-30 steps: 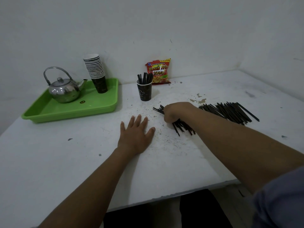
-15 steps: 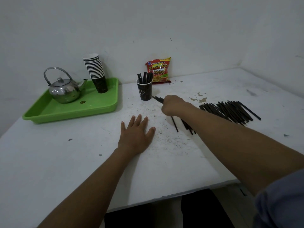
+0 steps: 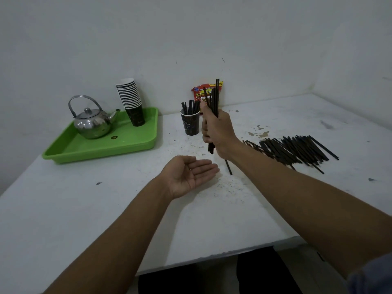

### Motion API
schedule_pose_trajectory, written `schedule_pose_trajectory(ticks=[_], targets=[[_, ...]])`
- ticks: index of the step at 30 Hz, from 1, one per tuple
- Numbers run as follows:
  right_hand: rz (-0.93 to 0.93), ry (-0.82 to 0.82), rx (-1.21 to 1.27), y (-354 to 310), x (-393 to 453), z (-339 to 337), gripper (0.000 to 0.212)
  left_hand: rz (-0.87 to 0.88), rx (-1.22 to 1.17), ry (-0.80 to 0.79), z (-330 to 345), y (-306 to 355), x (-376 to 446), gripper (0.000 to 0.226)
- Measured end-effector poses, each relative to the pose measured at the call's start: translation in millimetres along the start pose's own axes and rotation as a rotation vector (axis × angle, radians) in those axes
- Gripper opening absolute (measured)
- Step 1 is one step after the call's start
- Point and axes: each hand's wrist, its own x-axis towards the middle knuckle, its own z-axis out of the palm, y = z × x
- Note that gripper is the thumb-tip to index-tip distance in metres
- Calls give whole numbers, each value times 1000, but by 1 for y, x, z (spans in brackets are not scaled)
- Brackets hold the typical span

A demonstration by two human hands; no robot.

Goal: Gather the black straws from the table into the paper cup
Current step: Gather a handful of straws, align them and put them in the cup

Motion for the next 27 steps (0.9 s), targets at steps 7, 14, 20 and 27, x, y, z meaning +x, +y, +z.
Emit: schedule_pose_trajectory(ticks=[7, 14, 20, 27], targets=[[-17, -72, -71, 3, -14, 2, 35, -74, -61, -47, 9, -1, -4, 42], [-65, -7, -83, 15, -18, -1, 22, -96, -61, -37, 7, -1, 1, 45], [-126, -18, -116, 17, -19, -2, 24, -93, -45, -11, 7, -4, 4, 44], [-155, 60, -197, 20, -18, -5, 33, -103, 7, 19, 7, -8, 5, 45]])
